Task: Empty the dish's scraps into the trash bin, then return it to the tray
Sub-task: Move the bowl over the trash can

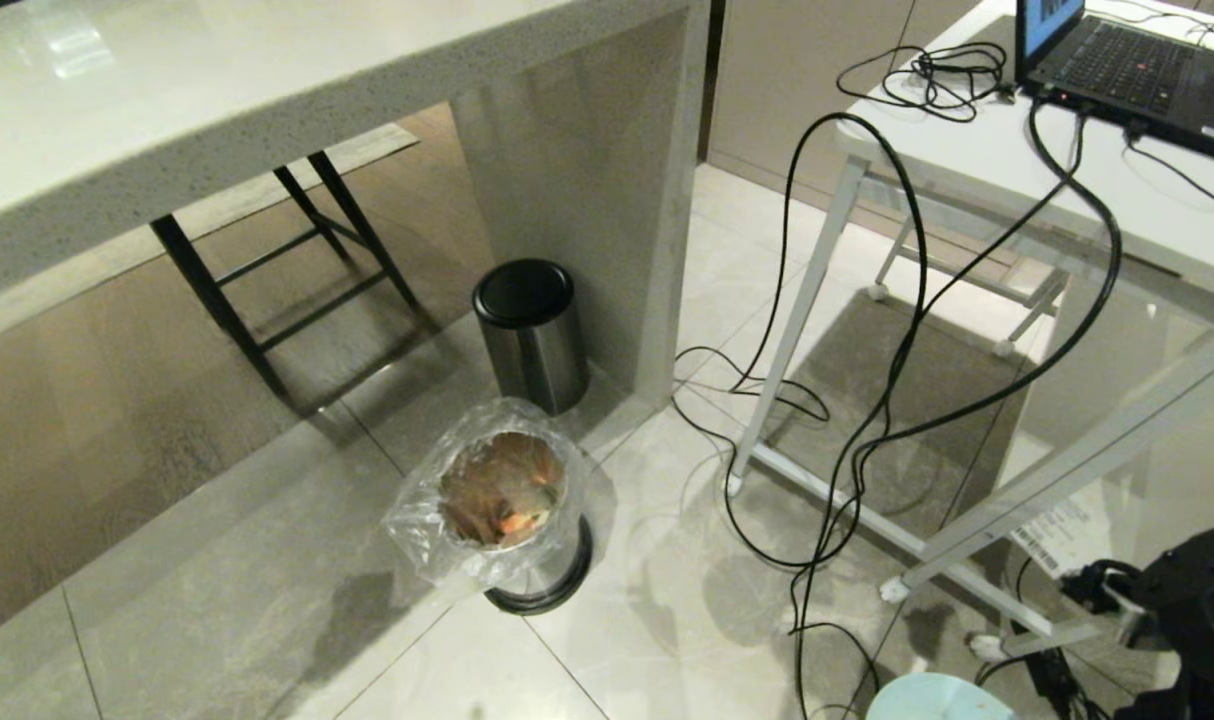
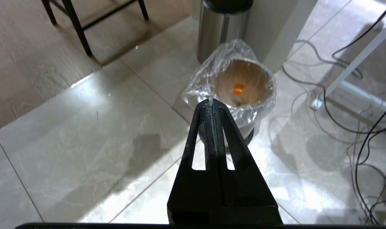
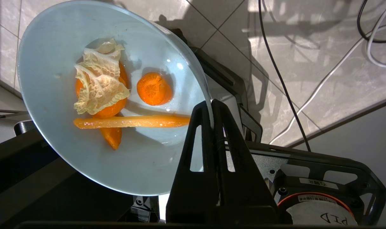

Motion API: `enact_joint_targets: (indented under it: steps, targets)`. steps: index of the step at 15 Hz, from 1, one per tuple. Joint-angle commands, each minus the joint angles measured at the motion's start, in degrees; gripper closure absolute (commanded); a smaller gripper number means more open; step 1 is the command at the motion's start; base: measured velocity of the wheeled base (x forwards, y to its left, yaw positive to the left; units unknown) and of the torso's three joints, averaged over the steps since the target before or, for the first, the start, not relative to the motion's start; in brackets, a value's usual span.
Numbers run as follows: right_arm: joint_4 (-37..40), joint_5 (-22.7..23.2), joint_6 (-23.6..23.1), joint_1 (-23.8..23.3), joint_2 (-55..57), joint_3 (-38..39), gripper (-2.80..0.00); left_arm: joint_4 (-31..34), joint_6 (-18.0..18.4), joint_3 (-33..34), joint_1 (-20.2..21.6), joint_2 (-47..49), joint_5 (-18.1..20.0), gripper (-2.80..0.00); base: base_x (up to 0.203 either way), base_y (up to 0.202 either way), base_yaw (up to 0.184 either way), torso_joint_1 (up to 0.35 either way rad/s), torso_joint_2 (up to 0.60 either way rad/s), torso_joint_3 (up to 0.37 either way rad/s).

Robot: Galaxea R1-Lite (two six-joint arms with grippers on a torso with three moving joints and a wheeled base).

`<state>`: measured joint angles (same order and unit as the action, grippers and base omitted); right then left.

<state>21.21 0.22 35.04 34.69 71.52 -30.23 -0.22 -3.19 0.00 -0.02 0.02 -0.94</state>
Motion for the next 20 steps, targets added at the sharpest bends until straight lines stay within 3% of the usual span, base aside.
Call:
enact_joint_targets:
  steps: [1, 20]
  targets:
    - [0.1, 0.0, 0.2, 0.0, -0.2, 0.0, 0.00, 0.0, -0.1, 0.0, 0.0, 0.1, 0.0, 0.00, 0.000, 0.000, 0.000, 0.002, 0.00, -0.193]
    - [0.2, 0.0, 1.1, 0.0, -0.4, 0.0, 0.00, 0.0, -0.1, 0.0, 0.0, 0.1, 0.0, 0.00, 0.000, 0.000, 0.000, 0.003, 0.00, -0.198]
